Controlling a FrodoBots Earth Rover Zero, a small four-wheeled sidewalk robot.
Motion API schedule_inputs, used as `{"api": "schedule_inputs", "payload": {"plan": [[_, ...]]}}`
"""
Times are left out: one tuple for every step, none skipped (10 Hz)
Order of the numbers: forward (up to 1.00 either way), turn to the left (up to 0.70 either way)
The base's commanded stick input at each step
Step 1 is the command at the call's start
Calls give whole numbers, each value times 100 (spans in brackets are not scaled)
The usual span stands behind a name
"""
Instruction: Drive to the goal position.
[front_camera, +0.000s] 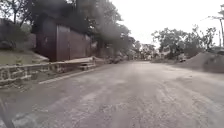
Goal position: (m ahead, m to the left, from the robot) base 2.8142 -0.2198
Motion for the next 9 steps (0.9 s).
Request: {"api": "schedule_inputs", "payload": {"plan": [[70,0],[70,0],[70,0],[70,0],[70,0],[70,0],[70,0],[70,0],[70,0]]}}
